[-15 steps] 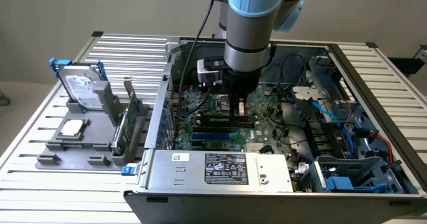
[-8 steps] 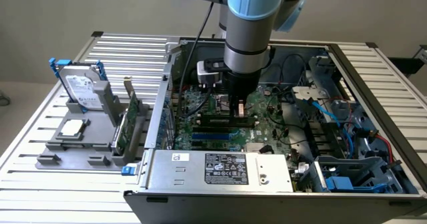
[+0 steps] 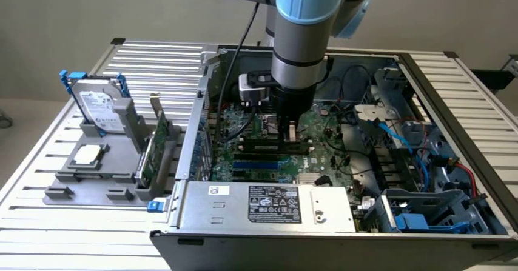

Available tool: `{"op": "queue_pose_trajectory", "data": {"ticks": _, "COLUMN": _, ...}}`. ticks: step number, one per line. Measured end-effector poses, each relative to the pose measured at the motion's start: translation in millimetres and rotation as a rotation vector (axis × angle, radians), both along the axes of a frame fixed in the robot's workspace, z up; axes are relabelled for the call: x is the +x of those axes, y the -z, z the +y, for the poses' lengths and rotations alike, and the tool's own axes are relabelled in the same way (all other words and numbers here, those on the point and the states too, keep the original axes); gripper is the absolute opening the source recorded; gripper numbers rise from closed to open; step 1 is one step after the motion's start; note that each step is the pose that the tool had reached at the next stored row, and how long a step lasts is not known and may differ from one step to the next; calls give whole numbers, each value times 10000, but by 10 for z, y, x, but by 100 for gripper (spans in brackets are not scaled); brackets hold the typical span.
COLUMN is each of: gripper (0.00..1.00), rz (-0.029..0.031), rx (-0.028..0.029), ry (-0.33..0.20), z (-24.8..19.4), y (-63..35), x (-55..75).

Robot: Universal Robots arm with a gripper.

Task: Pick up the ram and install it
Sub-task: 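Insert the ram into the slot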

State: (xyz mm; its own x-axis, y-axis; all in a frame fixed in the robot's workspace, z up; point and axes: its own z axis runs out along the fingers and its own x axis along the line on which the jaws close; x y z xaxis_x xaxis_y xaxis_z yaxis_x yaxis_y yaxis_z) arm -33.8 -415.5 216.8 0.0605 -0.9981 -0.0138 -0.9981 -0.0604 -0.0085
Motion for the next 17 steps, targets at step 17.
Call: {"op": "queue_pose_trajectory", "data": {"ticks": 17, "gripper": 31, "rz": 19, "rx": 2, "ry": 0, "z": -7, "y": -351, "x": -70}}
